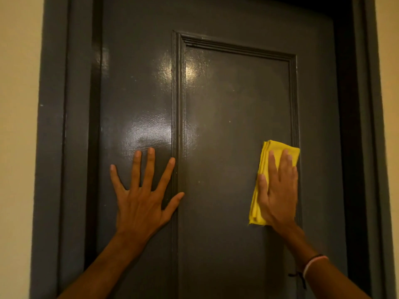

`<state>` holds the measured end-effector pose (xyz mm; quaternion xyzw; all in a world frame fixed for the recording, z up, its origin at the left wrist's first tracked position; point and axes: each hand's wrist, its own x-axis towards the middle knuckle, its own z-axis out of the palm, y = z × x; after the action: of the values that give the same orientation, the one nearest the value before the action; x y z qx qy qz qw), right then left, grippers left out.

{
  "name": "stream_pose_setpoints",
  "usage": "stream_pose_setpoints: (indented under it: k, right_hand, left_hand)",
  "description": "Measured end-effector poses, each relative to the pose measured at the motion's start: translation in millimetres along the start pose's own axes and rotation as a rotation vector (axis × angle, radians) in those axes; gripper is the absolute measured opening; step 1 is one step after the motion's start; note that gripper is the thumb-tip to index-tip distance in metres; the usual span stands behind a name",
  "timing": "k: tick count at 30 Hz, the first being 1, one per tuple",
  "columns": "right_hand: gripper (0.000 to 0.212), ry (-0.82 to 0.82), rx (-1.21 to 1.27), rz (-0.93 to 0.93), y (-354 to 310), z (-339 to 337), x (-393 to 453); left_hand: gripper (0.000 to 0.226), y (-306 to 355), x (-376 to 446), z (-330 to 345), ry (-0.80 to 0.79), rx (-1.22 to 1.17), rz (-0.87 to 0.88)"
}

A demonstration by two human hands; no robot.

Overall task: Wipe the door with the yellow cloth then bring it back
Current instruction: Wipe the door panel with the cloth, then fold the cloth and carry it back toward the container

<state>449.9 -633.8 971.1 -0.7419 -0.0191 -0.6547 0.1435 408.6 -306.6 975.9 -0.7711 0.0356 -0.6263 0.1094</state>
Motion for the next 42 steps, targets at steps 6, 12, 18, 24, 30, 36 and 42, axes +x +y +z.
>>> stream_pose_setpoints:
  k: [6,12,18,24,30,36,42]
  right_hand:
    - [0.062,-0.023,0.022,-0.084,-57,2,-6]
    - [0.056,-0.079,0.148,-0.113,-117,1,-12]
    - [0.053,-0.075,0.214,-0.176,-101,-32,3]
    - [0.095,-0.283,0.208,-0.154,-90,-70,47]
    - [0.059,-0.302,-0.081,-0.159,-99,-82,75]
    - [0.044,-0.456,0.184,0.016,-94,-93,66]
    - [0.045,-0.496,0.675,0.221,-93,-121,62]
  left_hand:
    - [0.077,-1,-2,0,0.005,-0.007,-0.005]
    - [0.078,-1,-2,0,0.02,-0.023,0.01]
    - [0.077,-1,0,-3,0.011,-0.016,0.006]
    - [0.077,2,-1,-15,-0.041,-0.051,-0.013]
    - [0.076,-5,3,-43,-0.138,-0.087,0.018]
    - [0.072,-2,10,-72,-0.012,-0.294,0.03]
    - [0.09,14,27,-99,-0.112,-0.863,-0.084]
